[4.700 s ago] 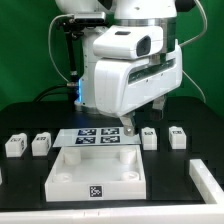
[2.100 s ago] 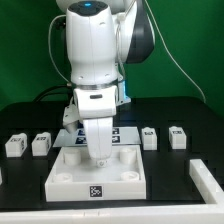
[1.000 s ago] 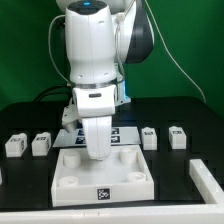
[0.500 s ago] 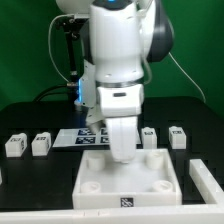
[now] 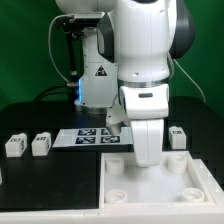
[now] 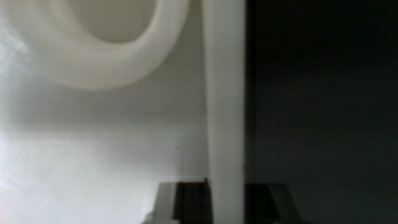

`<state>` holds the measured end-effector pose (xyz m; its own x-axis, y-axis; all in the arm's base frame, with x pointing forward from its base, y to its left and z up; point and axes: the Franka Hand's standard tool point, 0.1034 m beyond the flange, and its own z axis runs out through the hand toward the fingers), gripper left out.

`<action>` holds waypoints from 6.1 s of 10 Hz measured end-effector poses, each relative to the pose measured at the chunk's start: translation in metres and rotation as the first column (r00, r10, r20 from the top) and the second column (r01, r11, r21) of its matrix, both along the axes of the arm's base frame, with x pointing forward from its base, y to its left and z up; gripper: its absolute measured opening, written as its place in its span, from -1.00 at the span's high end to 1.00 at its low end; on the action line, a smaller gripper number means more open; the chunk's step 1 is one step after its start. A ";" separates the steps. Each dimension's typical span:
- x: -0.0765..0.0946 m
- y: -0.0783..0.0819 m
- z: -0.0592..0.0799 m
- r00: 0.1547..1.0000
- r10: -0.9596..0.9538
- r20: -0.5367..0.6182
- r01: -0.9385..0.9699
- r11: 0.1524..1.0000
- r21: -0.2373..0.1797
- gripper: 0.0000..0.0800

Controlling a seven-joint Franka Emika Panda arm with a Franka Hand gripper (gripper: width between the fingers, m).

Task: Assemble one leg

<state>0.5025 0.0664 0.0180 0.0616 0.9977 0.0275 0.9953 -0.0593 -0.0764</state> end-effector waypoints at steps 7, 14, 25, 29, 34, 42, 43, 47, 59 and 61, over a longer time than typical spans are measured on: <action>-0.001 -0.002 -0.007 1.000 0.026 -0.003 -0.026 1.000 0.007 0.30; -0.002 -0.002 -0.007 1.000 0.025 -0.004 -0.025 1.000 0.007 -0.62; -0.038 0.064 0.059 0.745 -0.667 0.033 0.667 0.742 -0.067 -0.62; -0.040 0.068 0.058 0.450 -0.892 0.038 0.892 0.446 -0.079 -0.62; -0.071 0.081 0.030 0.078 -0.997 0.019 0.988 0.075 -0.138 -0.62; -0.094 0.091 0.025 0.110 -0.994 0.010 0.676 0.068 -0.733 -0.62; -0.095 0.090 0.024 0.113 -0.994 0.008 0.635 0.066 -0.770 -0.62; -0.104 0.094 0.014 0.107 -0.994 0.026 0.615 0.046 -0.787 -0.62; -0.128 0.101 -0.012 0.111 -0.993 0.042 0.599 0.033 -0.800 0.28; -0.128 0.101 -0.012 0.111 -0.993 0.042 0.599 0.033 -0.800 0.27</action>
Offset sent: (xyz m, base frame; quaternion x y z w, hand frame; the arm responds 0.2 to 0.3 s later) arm 0.0000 0.0000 0.0000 0.0000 0.0000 0.0000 1.0000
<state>0.3742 0.1671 0.0061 0.6268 -0.0251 -0.7788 0.0144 -0.9989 0.0438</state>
